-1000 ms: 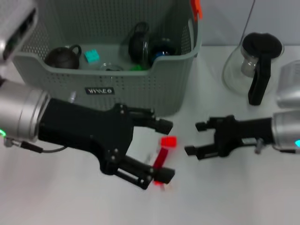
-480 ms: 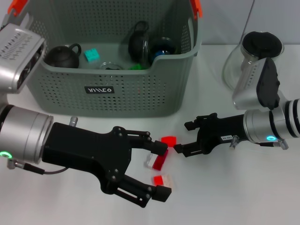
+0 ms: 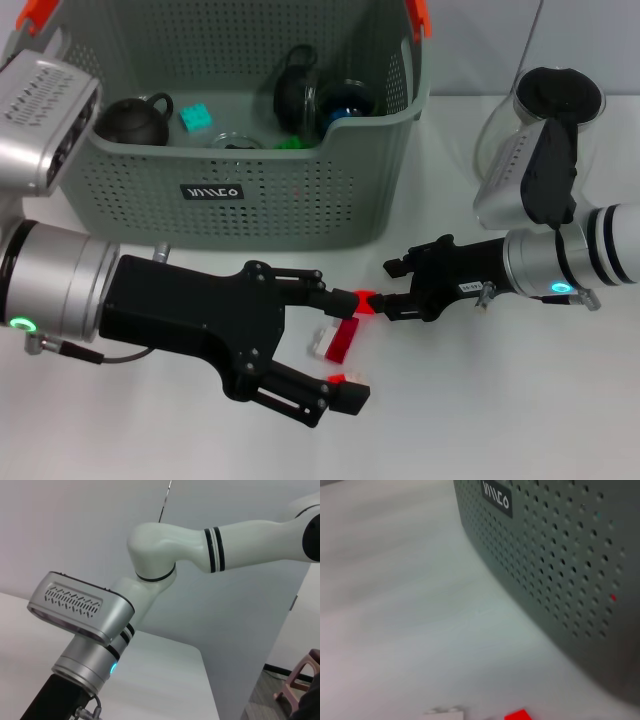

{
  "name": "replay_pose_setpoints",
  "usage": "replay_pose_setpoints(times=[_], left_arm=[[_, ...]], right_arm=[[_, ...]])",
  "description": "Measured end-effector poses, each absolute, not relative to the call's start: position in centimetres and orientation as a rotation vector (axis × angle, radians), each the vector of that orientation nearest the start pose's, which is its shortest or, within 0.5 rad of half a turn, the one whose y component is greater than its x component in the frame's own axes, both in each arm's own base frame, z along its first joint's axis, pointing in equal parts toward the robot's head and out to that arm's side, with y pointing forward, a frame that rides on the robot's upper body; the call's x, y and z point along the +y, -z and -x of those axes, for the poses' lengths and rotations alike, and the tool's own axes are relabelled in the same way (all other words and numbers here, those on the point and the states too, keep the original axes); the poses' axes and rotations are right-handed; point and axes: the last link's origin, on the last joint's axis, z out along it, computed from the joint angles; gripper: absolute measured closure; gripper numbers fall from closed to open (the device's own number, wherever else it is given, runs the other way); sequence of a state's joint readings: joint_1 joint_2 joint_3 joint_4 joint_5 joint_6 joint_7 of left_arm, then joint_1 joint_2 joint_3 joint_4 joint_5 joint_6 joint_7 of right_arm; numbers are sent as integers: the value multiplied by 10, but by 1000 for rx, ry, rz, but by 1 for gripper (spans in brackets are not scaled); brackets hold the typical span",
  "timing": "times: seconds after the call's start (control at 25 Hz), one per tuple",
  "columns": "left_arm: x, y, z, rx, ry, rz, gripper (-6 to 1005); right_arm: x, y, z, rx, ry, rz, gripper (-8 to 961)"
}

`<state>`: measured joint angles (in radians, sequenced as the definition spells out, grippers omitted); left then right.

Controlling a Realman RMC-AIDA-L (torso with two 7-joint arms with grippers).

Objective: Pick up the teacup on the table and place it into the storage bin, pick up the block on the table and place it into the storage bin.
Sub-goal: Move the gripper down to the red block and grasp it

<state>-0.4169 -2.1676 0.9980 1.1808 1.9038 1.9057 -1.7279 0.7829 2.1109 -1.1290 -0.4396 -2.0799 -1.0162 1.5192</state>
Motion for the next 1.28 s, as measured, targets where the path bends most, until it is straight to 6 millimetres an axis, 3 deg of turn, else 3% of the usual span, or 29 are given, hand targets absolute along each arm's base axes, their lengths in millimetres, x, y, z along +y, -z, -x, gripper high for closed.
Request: replay_pose_setpoints(times=[0.76, 1.28], left_arm=[[279, -10, 181, -413, 706, 3142, 52], [280, -10, 181, -413, 704, 3132, 52]], right_arm=[[378, 111, -218, 431, -5, 2852, 360], [381, 114, -214, 385, 26, 2857, 462]])
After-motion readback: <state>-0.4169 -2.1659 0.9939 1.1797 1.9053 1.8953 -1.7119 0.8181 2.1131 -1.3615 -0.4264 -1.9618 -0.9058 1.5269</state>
